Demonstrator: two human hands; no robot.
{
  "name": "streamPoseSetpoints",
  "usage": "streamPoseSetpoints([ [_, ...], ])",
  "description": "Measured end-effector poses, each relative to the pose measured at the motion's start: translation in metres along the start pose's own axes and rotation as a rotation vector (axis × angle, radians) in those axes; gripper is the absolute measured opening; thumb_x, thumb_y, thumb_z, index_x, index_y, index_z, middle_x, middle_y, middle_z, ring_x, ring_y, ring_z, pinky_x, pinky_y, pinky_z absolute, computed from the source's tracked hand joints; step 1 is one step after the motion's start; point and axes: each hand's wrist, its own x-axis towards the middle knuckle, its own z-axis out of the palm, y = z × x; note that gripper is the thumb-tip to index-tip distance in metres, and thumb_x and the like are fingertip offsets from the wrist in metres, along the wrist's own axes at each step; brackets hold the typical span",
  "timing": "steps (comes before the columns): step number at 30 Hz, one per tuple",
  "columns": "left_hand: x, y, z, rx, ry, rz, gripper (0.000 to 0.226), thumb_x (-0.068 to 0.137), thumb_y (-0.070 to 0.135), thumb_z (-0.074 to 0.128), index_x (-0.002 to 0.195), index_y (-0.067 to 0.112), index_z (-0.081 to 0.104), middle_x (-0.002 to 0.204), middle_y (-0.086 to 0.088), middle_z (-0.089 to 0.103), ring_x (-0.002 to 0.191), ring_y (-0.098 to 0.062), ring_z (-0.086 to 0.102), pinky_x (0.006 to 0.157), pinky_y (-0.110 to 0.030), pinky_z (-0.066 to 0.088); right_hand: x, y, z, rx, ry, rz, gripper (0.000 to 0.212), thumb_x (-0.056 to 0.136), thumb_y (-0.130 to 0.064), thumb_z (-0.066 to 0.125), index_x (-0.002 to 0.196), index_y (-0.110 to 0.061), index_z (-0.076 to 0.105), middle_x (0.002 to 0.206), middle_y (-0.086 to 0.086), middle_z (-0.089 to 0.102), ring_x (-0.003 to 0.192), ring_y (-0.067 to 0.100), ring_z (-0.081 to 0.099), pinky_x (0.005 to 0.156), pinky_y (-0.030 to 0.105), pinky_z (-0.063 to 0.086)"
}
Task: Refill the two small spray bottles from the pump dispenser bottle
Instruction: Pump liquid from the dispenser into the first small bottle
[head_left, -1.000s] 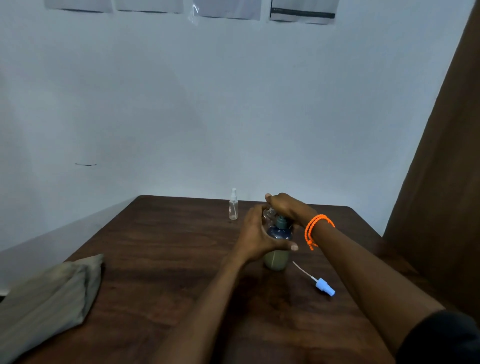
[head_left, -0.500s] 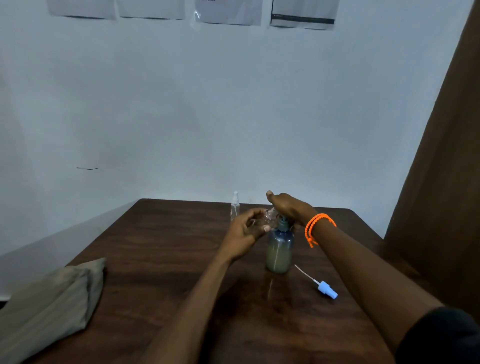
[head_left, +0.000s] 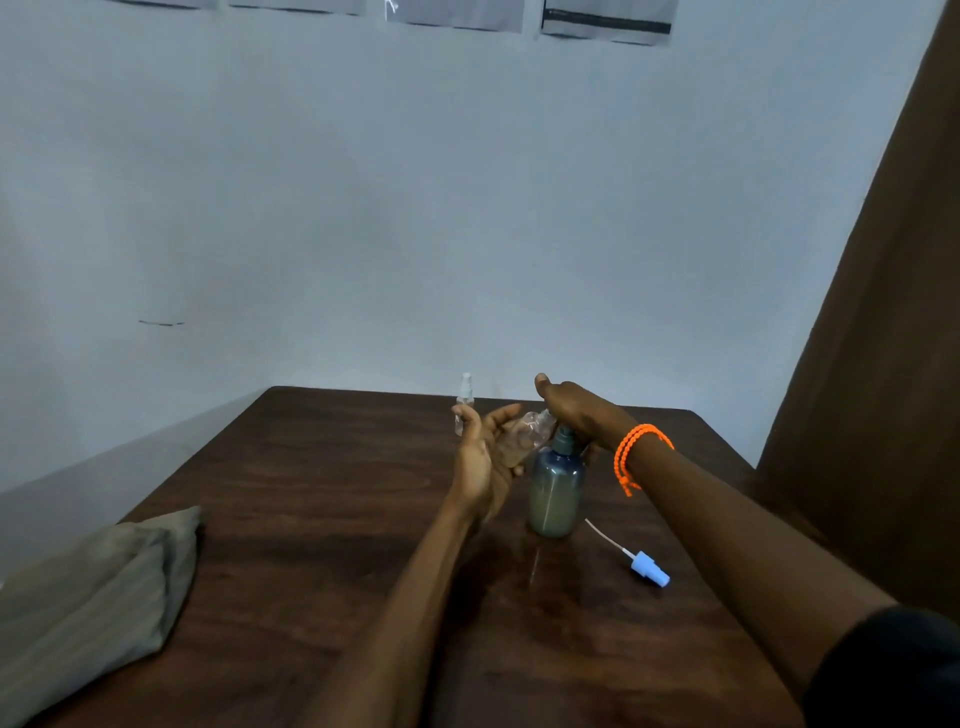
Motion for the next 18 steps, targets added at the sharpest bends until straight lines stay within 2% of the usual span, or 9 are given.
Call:
streamPoseSetpoints([
  [3, -0.001, -0.001, 0.001, -0.033, 0.031, 0.004, 0.099, 0.082, 0.082, 0.017, 0.133, 0.005, 0.054, 0.119, -0.013, 0.068, 0.088, -0.02, 0.069, 0.054, -0.029, 0.034, -0.001, -0.005, 0.002, -0.011, 0.011, -0.017, 0.063, 0.103, -0.057, 0.021, 0.115, -0.006, 0.057, 0.118, 0.02, 0.066, 0.091, 0.035, 0.063, 0.068, 0.034, 0.049],
  [5, -0.002, 0.0, 0.002, -0.047, 0.051, 0.01, 0.097, 0.081, 0.081, 0.018, 0.131, 0.006, 0.055, 0.111, -0.008, 0.07, 0.085, -0.017, 0.072, 0.054, -0.028, 0.034, 0.001, -0.003, 0.004, -0.003, -0.012, 0.018, 0.063, 0.104, -0.055, 0.024, 0.122, -0.005, 0.056, 0.121, 0.02, 0.066, 0.09, 0.034, 0.06, 0.062, 0.033, 0.044],
  [8, -0.004, 0.002, 0.009, -0.063, 0.078, 0.012, 0.097, 0.08, 0.081, 0.019, 0.129, 0.007, 0.056, 0.107, -0.007, 0.069, 0.081, -0.017, 0.07, 0.053, -0.028, 0.033, -0.006, -0.005, 0.001, 0.006, -0.036, 0.053, 0.065, 0.1, -0.062, 0.024, 0.122, -0.008, 0.053, 0.112, 0.021, 0.067, 0.092, 0.041, 0.065, 0.073, 0.048, 0.054],
  [10, -0.003, 0.001, 0.014, -0.081, 0.102, 0.019, 0.096, 0.08, 0.082, 0.02, 0.129, 0.006, 0.056, 0.106, -0.007, 0.069, 0.08, -0.017, 0.07, 0.053, -0.029, 0.032, -0.004, -0.007, -0.003, 0.011, -0.056, 0.055, 0.071, 0.096, -0.067, 0.023, 0.12, -0.008, 0.053, 0.112, 0.021, 0.068, 0.096, 0.044, 0.067, 0.078, 0.056, 0.054],
  [12, -0.004, 0.001, 0.015, -0.085, 0.124, 0.026, 0.094, 0.083, 0.081, 0.02, 0.127, 0.006, 0.056, 0.103, -0.006, 0.071, 0.077, -0.016, 0.071, 0.055, -0.03, 0.03, 0.001, -0.005, -0.002, 0.057, -0.067, 0.043, 0.071, 0.096, -0.069, 0.024, 0.122, -0.008, 0.052, 0.114, 0.02, 0.067, 0.097, 0.043, 0.067, 0.079, 0.054, 0.055],
  [15, -0.006, -0.002, 0.013, -0.065, 0.156, 0.024, 0.091, 0.092, 0.078, 0.015, 0.128, 0.006, 0.057, 0.1, -0.004, 0.072, 0.078, -0.016, 0.068, 0.054, -0.028, 0.031, 0.006, 0.001, 0.003, 0.077, -0.038, 0.03, 0.067, 0.101, -0.062, 0.027, 0.128, -0.006, 0.052, 0.119, 0.018, 0.065, 0.099, 0.039, 0.065, 0.074, 0.039, 0.053],
  [16, -0.007, -0.002, 0.013, -0.066, 0.162, 0.021, 0.089, 0.095, 0.076, 0.013, 0.128, 0.006, 0.057, 0.1, -0.004, 0.072, 0.078, -0.017, 0.067, 0.053, -0.028, 0.032, 0.006, 0.001, 0.003, 0.068, -0.025, 0.024, 0.066, 0.102, -0.06, 0.026, 0.129, -0.006, 0.052, 0.119, 0.018, 0.065, 0.101, 0.039, 0.065, 0.075, 0.039, 0.052],
  [18, -0.008, -0.003, 0.014, -0.074, 0.168, 0.012, 0.087, 0.098, 0.074, 0.011, 0.127, 0.006, 0.057, 0.097, -0.004, 0.071, 0.075, -0.016, 0.067, 0.052, -0.027, 0.032, 0.005, 0.0, 0.001, 0.059, -0.011, 0.024, 0.068, 0.1, -0.061, 0.026, 0.127, -0.006, 0.054, 0.114, 0.018, 0.065, 0.1, 0.04, 0.066, 0.087, 0.046, 0.054],
])
